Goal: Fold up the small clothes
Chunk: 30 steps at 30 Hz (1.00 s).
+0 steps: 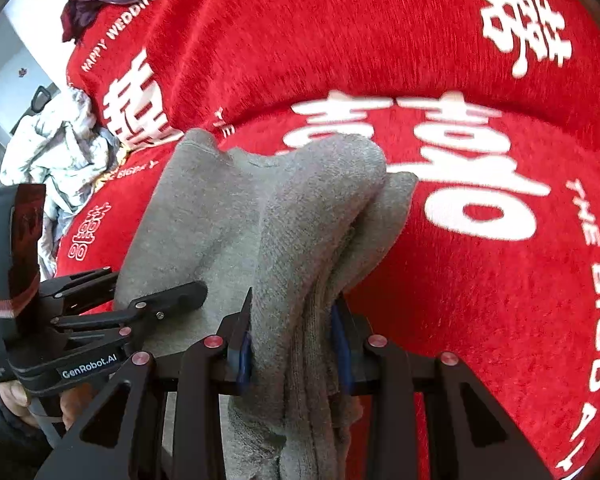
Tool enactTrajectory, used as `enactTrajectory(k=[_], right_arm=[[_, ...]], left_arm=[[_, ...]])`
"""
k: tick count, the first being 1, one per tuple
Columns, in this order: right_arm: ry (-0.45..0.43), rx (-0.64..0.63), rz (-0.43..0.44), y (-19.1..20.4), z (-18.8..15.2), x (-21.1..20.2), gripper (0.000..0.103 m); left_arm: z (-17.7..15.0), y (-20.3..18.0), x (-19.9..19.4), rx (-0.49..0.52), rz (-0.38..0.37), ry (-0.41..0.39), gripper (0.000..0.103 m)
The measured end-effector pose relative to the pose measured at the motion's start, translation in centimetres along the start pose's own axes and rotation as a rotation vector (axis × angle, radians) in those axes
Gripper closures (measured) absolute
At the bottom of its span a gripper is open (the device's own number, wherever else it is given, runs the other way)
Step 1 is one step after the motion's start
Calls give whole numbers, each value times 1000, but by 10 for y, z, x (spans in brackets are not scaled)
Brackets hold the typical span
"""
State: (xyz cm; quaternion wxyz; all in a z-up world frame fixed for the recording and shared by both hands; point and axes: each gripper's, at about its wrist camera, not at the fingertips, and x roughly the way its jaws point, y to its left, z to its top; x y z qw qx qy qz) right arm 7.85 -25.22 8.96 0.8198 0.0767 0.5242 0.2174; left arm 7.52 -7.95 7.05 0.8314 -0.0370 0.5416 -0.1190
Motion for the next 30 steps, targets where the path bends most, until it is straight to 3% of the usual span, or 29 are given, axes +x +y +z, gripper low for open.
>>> enactTrajectory(k=[2, 4, 6, 12, 15, 18, 22, 24, 25, 28, 30], right_arm=[[19, 8, -27, -5, -4, 11, 66], [39, 52, -14, -17, -5, 15, 55], [54, 109, 4, -30, -5, 13, 40], [-37, 108, -63, -32, -7, -36, 40], [-76, -51, -83, 1, -17, -59, 36], [-52, -282, -99, 49, -35, -59, 34], [2, -440, -106, 84, -60, -33, 34], [43, -405, -145, 74, -62, -14, 34], [78, -351, -166, 59, -61, -2, 34], [58, -261, -95, 37, -58, -3, 34], [71, -271, -104, 38, -57, -4, 34]], left_arm=[[-5, 7, 5, -18, 24, -22, 30], [-7, 16, 3, -51, 61, -23, 15], [-8, 26, 0, -82, 30, -4, 15], [-22, 45, -35, -127, 50, -45, 15], [-34, 38, -48, -74, 102, -64, 15], [-45, 30, -52, -20, 111, -68, 15], [-52, 40, -41, -65, 107, -44, 15], [-52, 50, -31, -115, 86, -23, 10], [-52, 53, -27, -127, 97, -20, 0], [-52, 54, -19, -126, 93, -22, 0], [-51, 51, -21, -114, 111, -22, 0]])
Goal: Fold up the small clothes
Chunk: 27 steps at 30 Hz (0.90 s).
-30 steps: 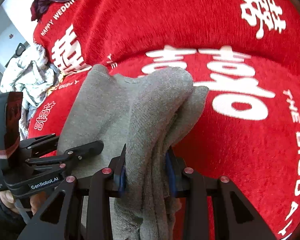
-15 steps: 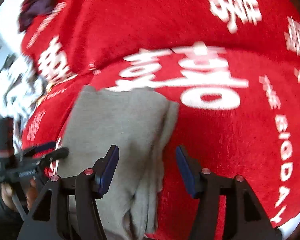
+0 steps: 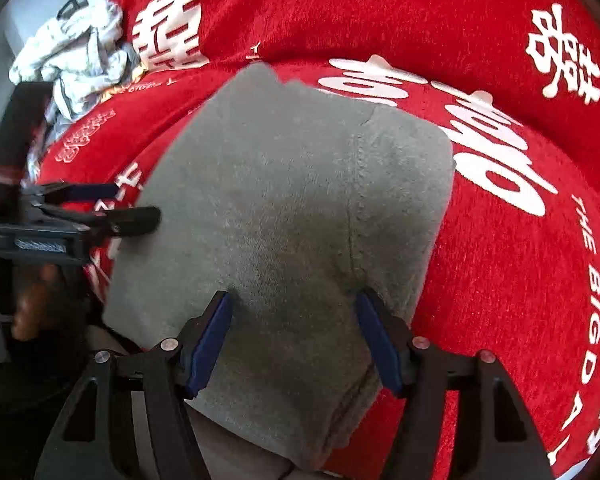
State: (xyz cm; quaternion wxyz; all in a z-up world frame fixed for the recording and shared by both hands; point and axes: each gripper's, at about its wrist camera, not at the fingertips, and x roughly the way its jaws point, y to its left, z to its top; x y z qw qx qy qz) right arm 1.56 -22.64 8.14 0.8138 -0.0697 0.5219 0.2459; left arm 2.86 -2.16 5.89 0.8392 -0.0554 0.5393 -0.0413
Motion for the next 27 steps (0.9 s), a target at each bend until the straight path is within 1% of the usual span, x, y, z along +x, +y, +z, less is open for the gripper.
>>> enactTrajectory(k=[2, 4, 5, 6, 8, 10, 11, 13, 14, 15, 17, 18, 19, 20, 21, 22, 23, 25, 27], right_arm=[[8, -17, -20, 5, 1, -4, 34], [-18, -21, -19, 9, 4, -16, 34], [-32, -24, -25, 9, 7, -20, 32], [-45, -29, -40, 12, 10, -21, 29], [-55, -40, -88, 11, 18, -21, 24], [-37, -32, -103, 11, 27, -15, 24], [-27, -26, -102, 9, 29, -10, 24], [34, -4, -115, 5, 33, 7, 24], [50, 3, -126, 3, 35, 12, 24], [45, 10, -126, 2, 36, 10, 23], [-6, 34, -130, 1, 44, -6, 23], [-34, 40, -133, 1, 46, -12, 22], [-81, 45, -127, 0, 52, -21, 21], [-103, 48, -117, -2, 56, -24, 18], [-109, 53, -106, -4, 62, -23, 17], [-82, 61, -90, -7, 71, -16, 17], [-56, 65, -69, -8, 77, -9, 17], [4, 80, -20, -13, 85, 13, 17], [51, 96, -48, -19, 88, 33, 18]], left_arm=[[3, -6, -10, 20, 26, -20, 0], [8, -12, -21, 43, 34, -57, 0], [11, -12, -24, 41, 28, -71, 0], [15, -12, -25, 31, 22, -79, 0], [25, -11, -18, 6, 53, -70, 0], [32, -9, 1, -12, 128, -17, 0], [33, -8, 9, -22, 122, 8, 0], [35, -6, 16, -54, 76, 33, 0], [37, -6, 14, -59, 74, 36, 0], [40, -7, 8, -55, 73, 21, 0], [47, -7, -2, -49, 70, -25, 0], [51, -5, -3, -53, 70, -32, 0], [56, -3, -2, -59, 74, -30, 0], [62, 0, 3, -67, 87, -20, 0], [68, 3, 12, -73, 115, 3, 0], [72, 3, 19, -72, 124, 24, 0], [75, 5, 27, -76, 115, 47, 0], [78, 7, 38, -104, 68, 69, 0], [80, 5, 43, -100, 56, 75, 0]])
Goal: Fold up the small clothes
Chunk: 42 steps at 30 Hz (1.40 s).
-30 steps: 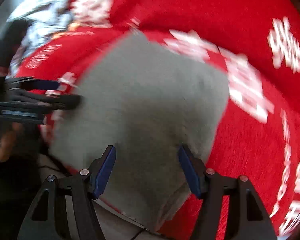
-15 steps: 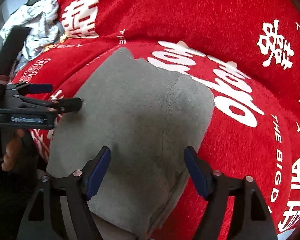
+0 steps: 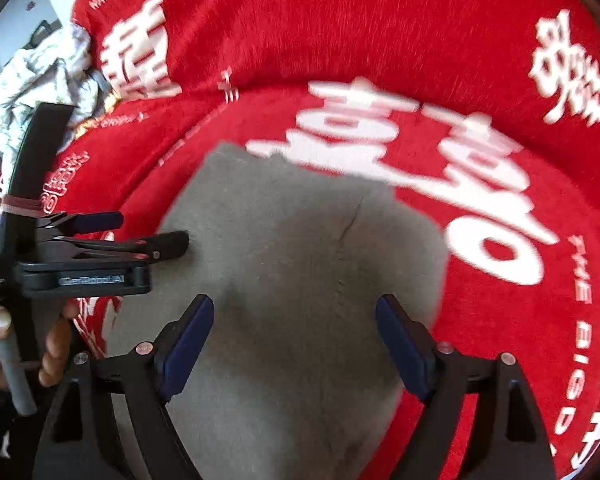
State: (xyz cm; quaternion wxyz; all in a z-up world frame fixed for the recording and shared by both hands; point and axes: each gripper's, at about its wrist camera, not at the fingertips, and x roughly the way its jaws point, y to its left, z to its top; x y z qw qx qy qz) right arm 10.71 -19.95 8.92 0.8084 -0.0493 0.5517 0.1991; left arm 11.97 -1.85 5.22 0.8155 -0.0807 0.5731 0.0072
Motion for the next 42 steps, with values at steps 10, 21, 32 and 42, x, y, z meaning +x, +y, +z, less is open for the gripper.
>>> enactTrajectory(k=[10, 21, 32, 42], right_arm=[[-10, -28, -97, 0, 20, -2, 16], [74, 54, -119, -18, 46, 40, 13], [13, -90, -135, 25, 13, 1, 13], [11, -94, -168, -11, -48, -29, 12]], left_arm=[[18, 2, -12, 7, -1, -71, 0], [29, 0, 28, 8, 32, 5, 0], [7, 7, -6, 7, 41, -53, 0], [-33, 12, -55, 46, 6, -110, 0]])
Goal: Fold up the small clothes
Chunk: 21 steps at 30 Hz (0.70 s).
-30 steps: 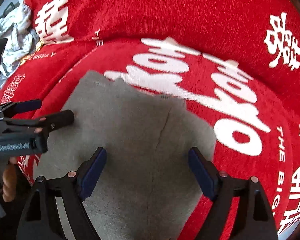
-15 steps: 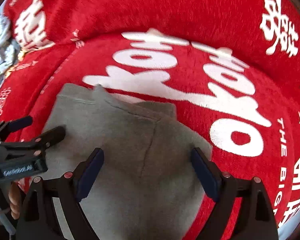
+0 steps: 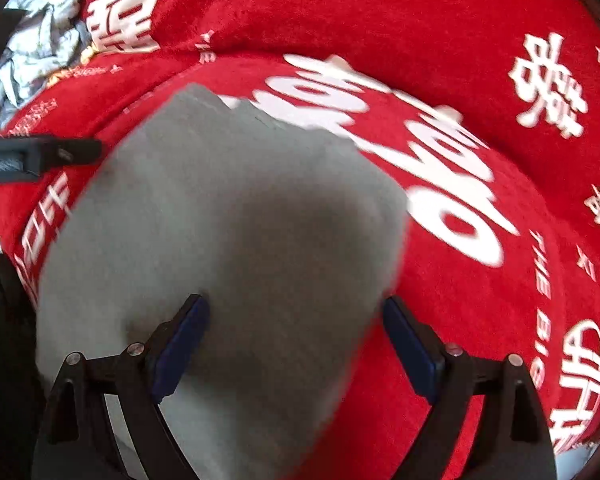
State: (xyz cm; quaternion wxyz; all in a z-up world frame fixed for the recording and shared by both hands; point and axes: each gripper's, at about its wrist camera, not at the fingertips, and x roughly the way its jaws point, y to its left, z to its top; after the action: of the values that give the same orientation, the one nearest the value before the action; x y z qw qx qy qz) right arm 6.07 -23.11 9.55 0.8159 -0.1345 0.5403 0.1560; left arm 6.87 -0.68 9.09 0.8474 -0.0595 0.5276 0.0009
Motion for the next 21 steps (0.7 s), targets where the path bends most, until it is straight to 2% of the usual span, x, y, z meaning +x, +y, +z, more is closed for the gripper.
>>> enactTrajectory(k=[3, 5, 7, 8, 10, 12, 17, 21], right_arm=[[-25, 9, -32, -1, -15, -19, 12], [-51, -6, -5, 8, -23, -29, 12], [-59, -55, 20, 24, -31, -32, 12], [-55, -95, 3, 34, -36, -28, 12], [-17, -153, -66, 44, -46, -14, 12], [17, -169, -108, 40, -57, -2, 12], [66, -7, -3, -11, -77, 1, 12], [49, 0, -12, -15, -75, -14, 12]], left_arm=[[-28, -20, -16, 104, -28, -14, 0], [-45, -33, -20, 175, -34, -16, 0], [-60, -43, -15, 232, -22, 4, 0], [-65, -44, -10, 247, -5, 17, 0], [-73, -42, 4, 253, 37, 57, 0], [-78, -35, 11, 240, 20, 90, 0], [-84, -27, 9, 237, 9, 97, 0], [-86, -34, -4, 274, 27, 67, 0]])
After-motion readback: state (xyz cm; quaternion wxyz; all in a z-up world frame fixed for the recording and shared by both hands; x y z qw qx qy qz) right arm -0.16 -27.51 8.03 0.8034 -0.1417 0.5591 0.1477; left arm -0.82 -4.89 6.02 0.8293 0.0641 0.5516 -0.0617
